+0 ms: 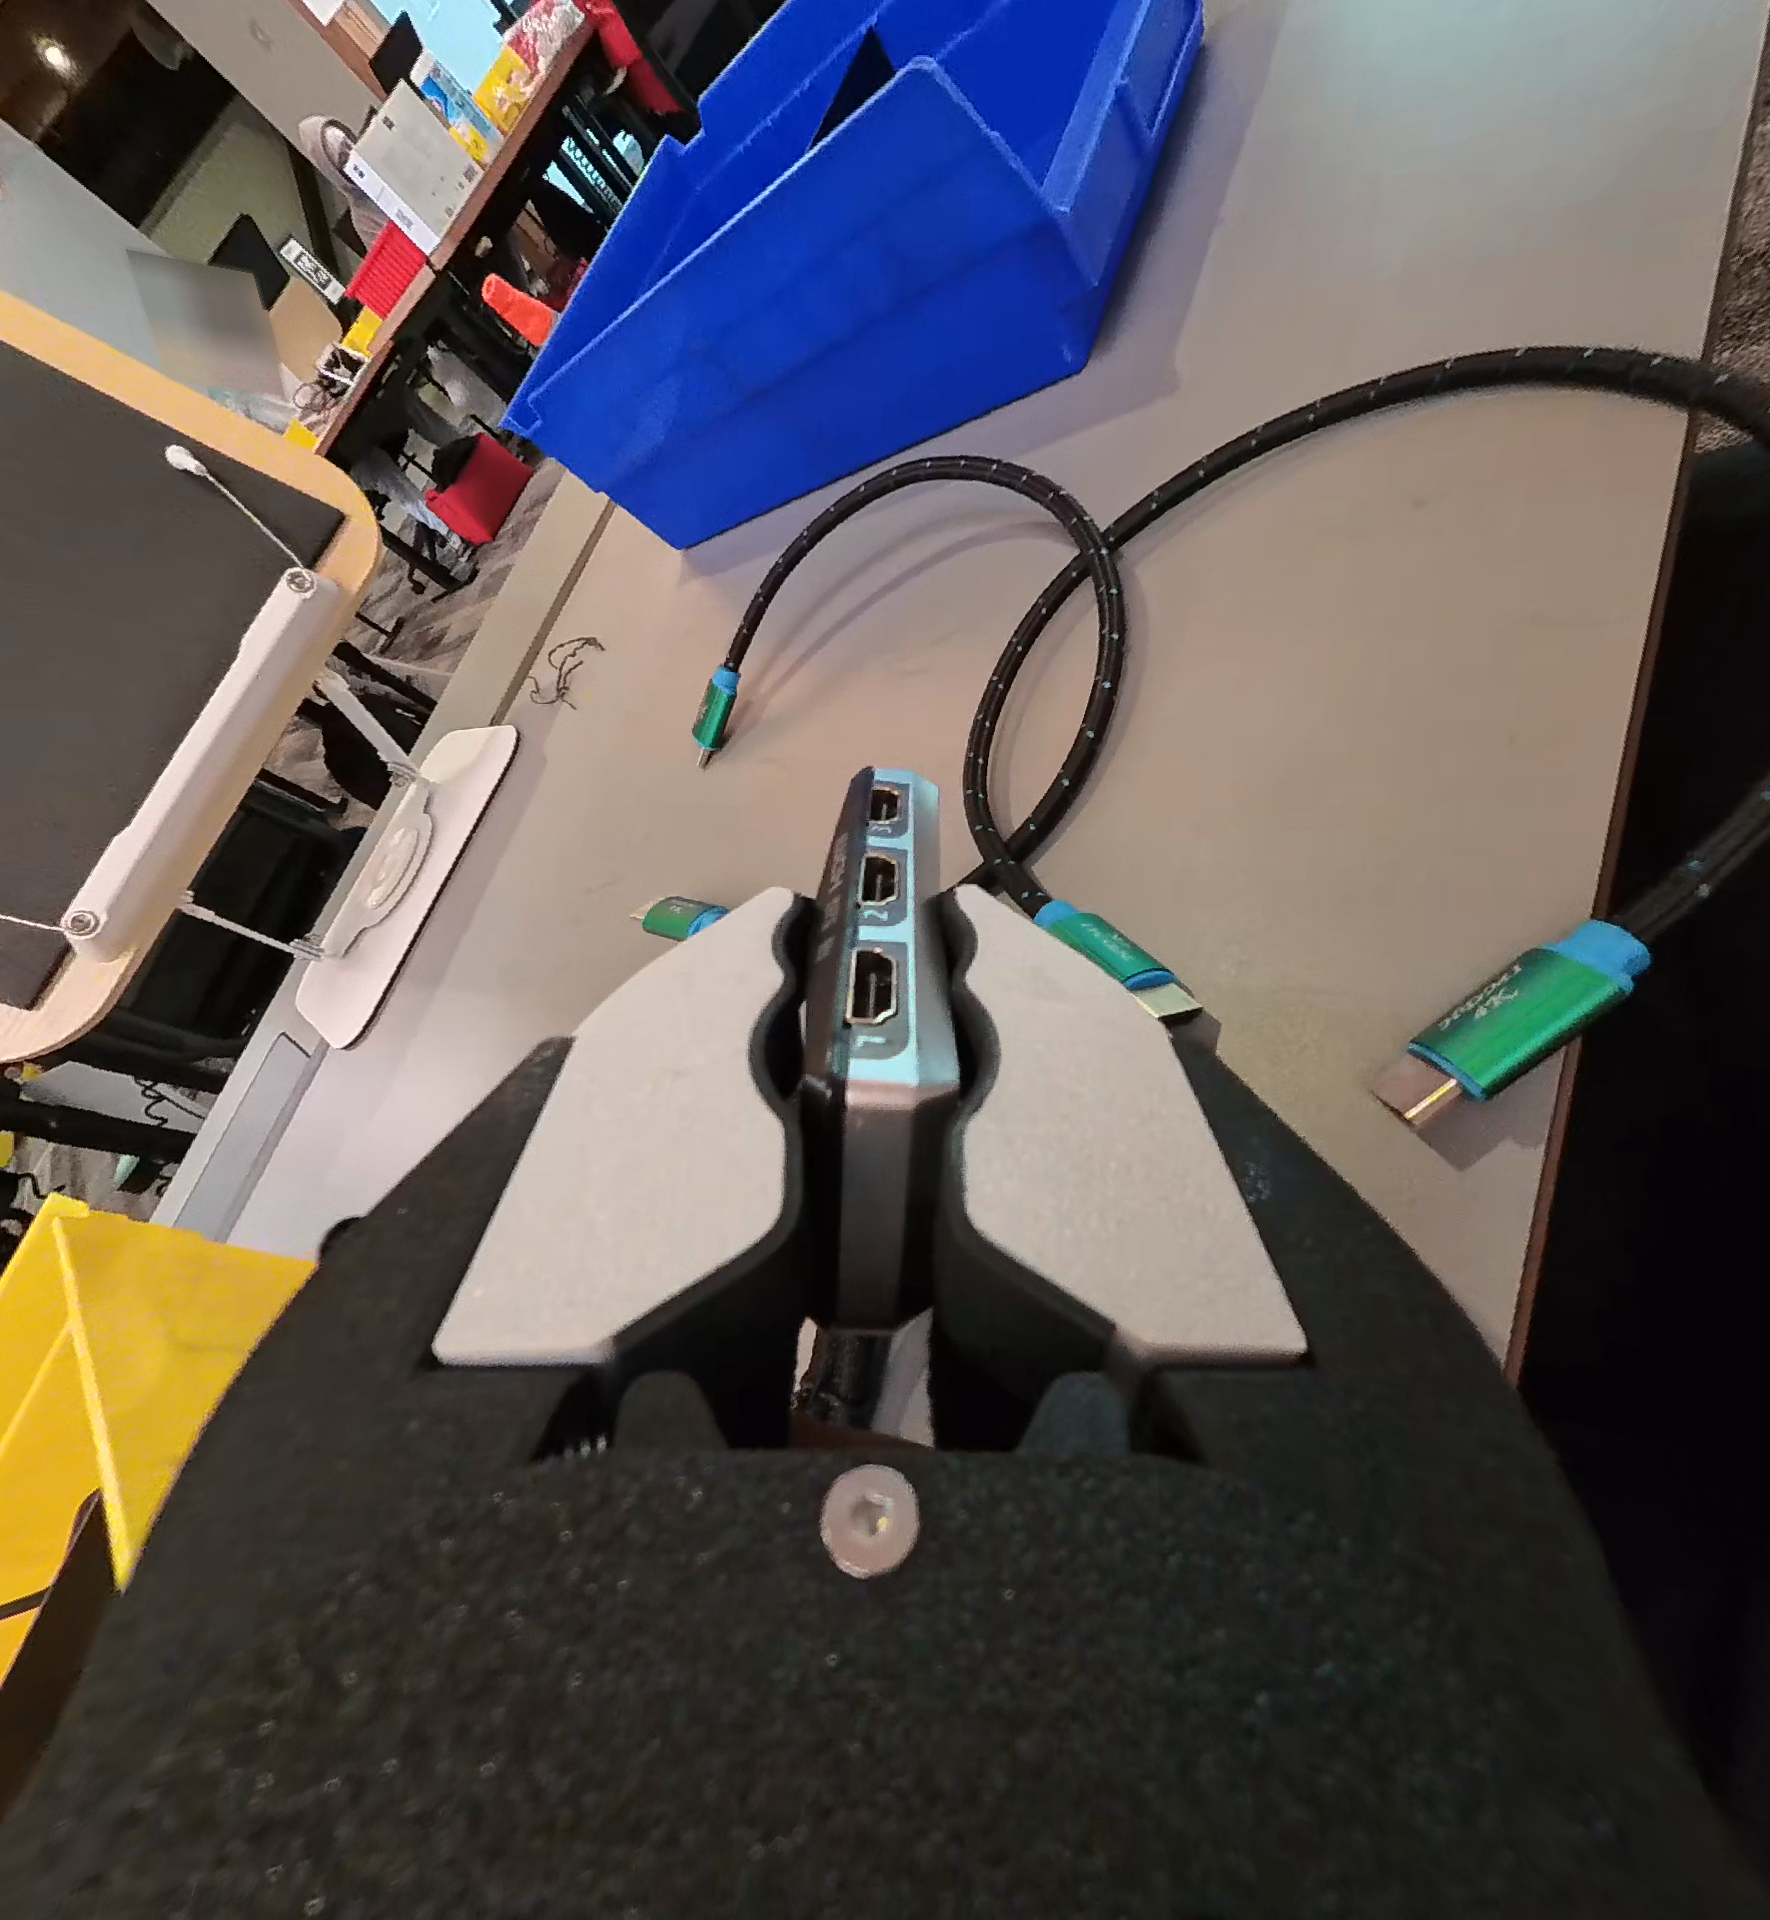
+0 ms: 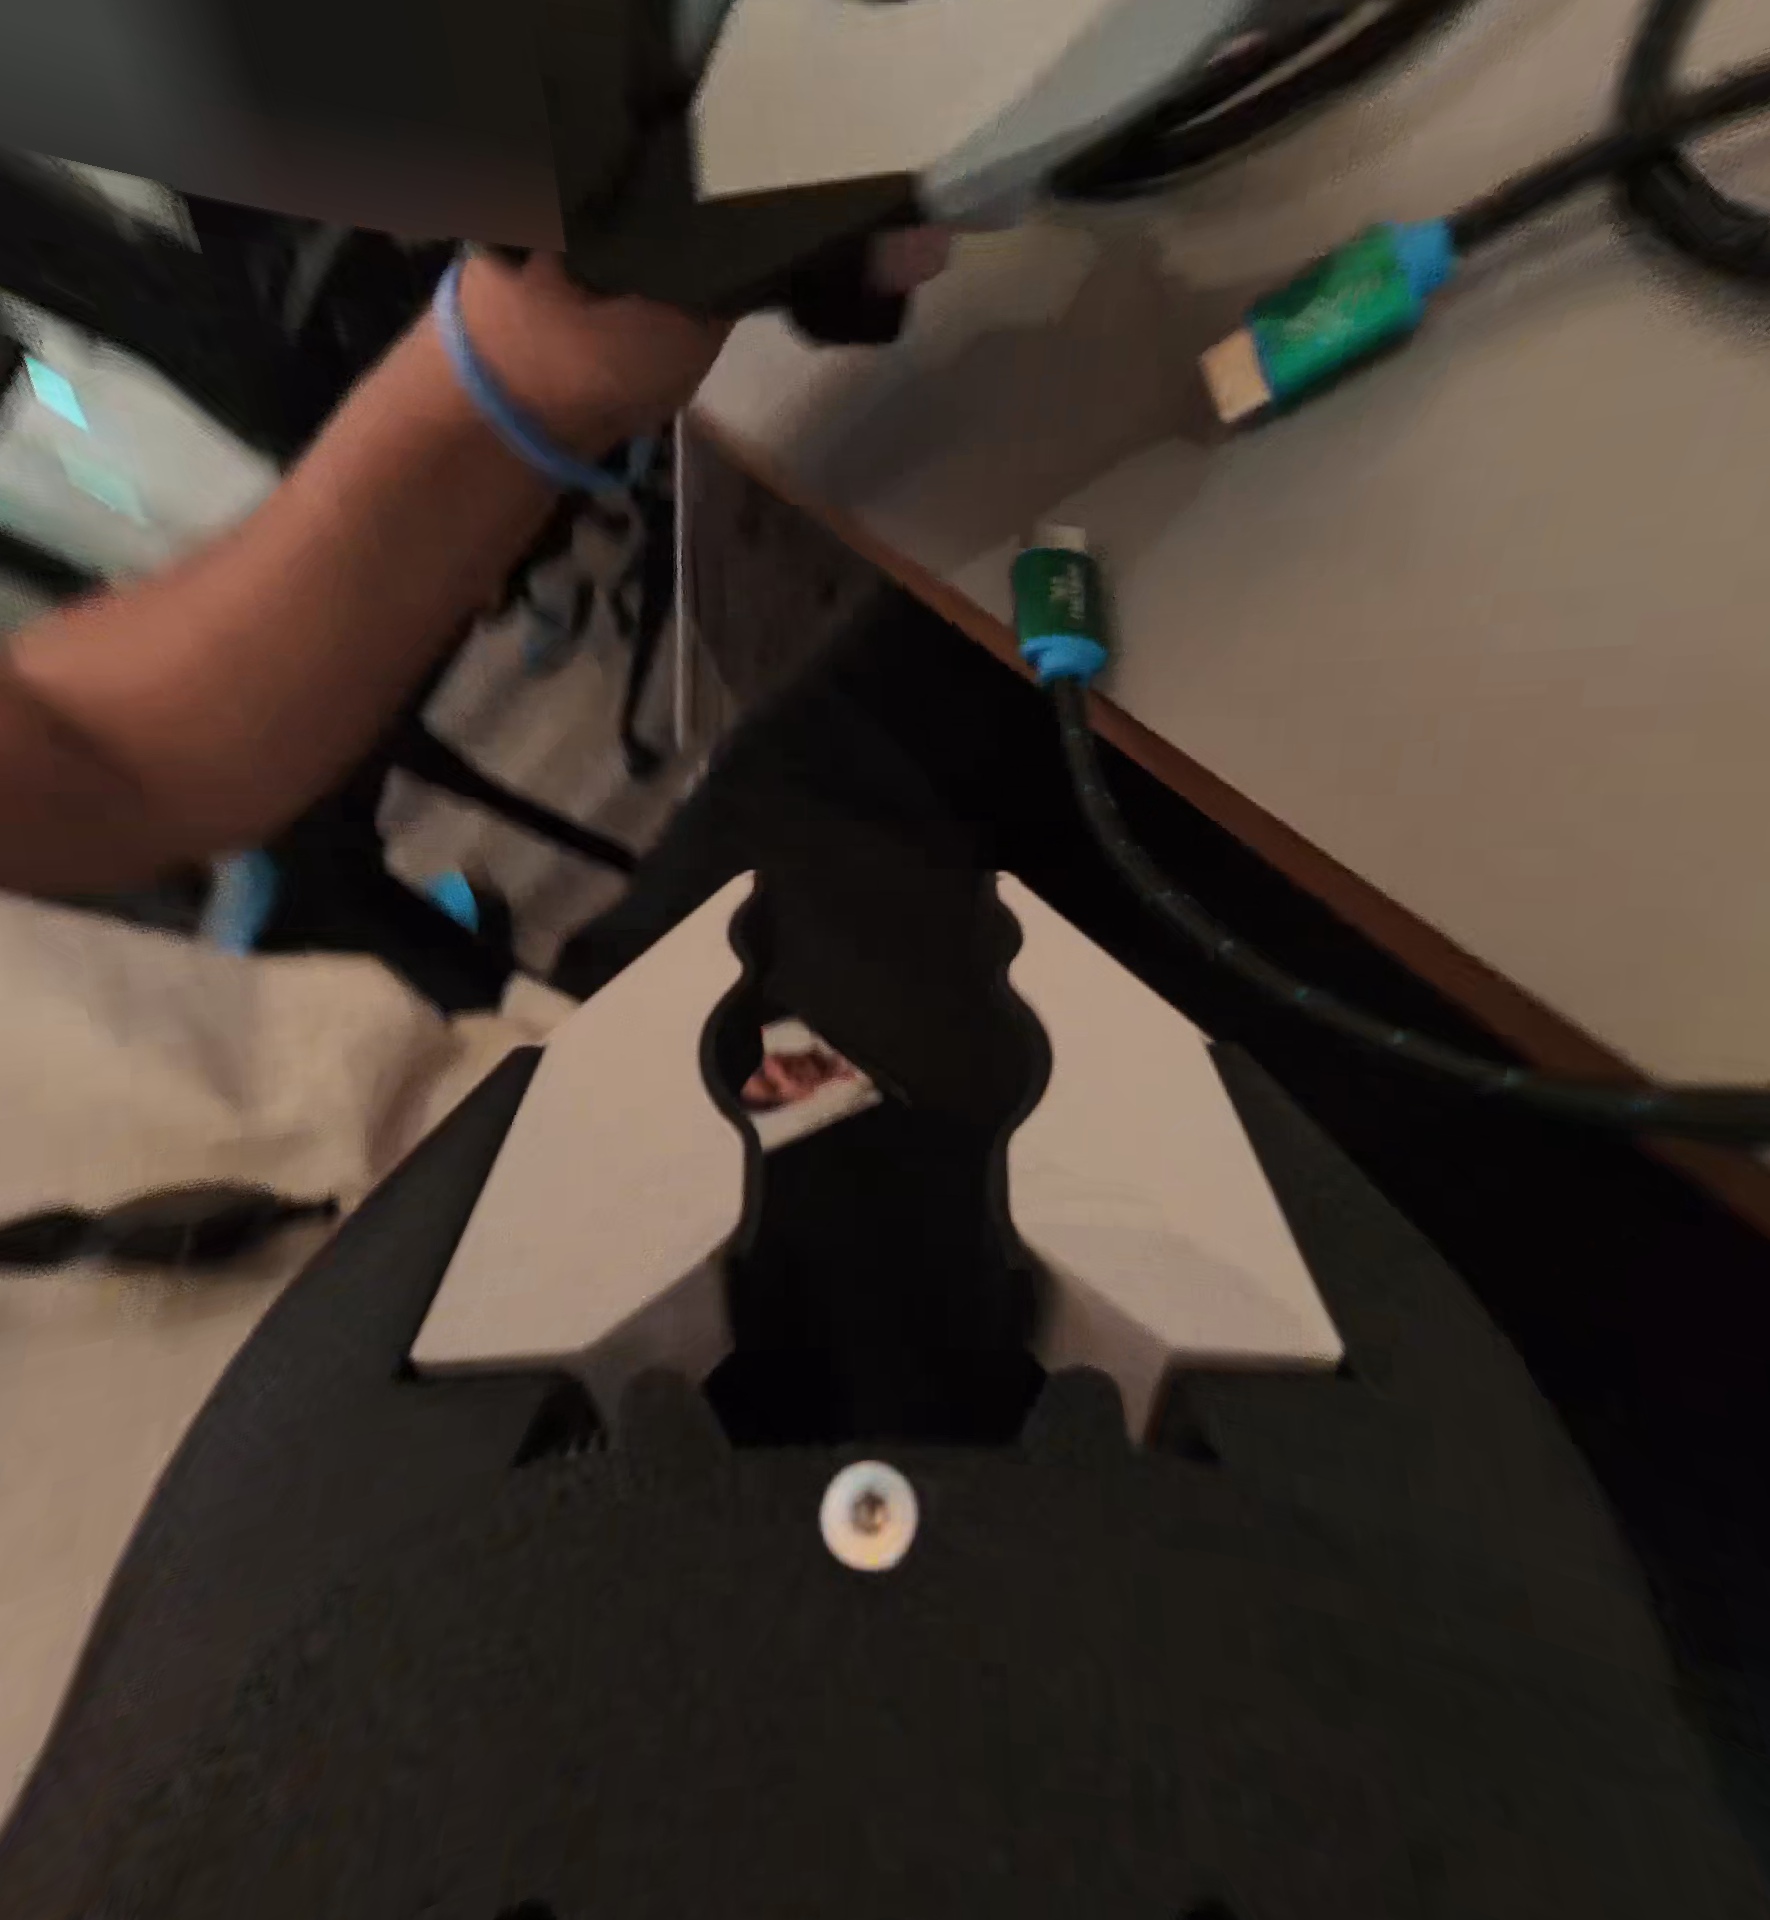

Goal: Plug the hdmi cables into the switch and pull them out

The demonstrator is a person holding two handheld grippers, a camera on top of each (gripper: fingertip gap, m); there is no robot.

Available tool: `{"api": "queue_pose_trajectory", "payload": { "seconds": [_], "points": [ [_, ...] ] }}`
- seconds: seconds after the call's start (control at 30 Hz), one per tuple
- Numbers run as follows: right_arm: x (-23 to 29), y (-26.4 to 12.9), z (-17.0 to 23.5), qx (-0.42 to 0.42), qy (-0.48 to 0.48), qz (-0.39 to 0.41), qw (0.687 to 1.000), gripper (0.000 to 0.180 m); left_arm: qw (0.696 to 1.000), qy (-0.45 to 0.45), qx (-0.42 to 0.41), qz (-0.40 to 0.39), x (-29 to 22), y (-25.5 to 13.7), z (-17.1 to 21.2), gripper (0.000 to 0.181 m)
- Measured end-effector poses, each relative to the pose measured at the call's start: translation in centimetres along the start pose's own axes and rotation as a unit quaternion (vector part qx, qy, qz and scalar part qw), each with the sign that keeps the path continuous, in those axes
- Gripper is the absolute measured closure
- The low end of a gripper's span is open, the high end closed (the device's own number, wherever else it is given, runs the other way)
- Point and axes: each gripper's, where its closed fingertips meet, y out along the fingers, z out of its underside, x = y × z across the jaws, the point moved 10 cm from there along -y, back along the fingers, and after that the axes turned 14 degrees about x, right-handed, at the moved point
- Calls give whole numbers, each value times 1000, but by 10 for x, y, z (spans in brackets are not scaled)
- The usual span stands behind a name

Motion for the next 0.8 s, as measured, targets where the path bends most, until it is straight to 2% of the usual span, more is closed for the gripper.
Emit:
{"api": "queue_pose_trajectory", "payload": {
  "seconds": [0.03, 0.13, 0.23, 0.33, 0.4, 0.53, 0.6, 0.7, 0.8],
  "points": [
    [-5, 7, 5, -31, 35, -15, 999, 140, 1000, 0, 0, 0, 0, 0, 0, 158],
    [-16, 22, 20, -79, 107, -39, 990, 138, 1000, 1, -1, 1, 1, 0, 0, 158],
    [-30, 16, 33, -144, 161, -41, 976, 139, 1000, 2, -2, 2, 1, 0, 0, 158],
    [-43, 5, 36, -188, 174, -31, 966, 138, 1000, 5, -1, 4, 0, 2, 0, 158],
    [-45, 2, 31, -208, 173, -54, 961, 139, 1000, 8, 2, 3, 0, 2, 0, 158],
    [-50, 6, 27, -209, 190, -55, 958, 143, 1000, 13, 6, 2, -2, 4, -1, 158],
    [-54, 8, 25, -208, 215, -57, 953, 151, 1000, 12, 6, 3, -2, 4, -2, 158],
    [-52, 13, 23, -198, 233, -78, 949, 147, 1000, 13, 5, 3, -2, 3, -1, 158],
    [-50, 17, 24, -192, 294, -112, 930, 146, 1000, 11, 4, 4, -2, 3, -1, 158]
  ]
}}
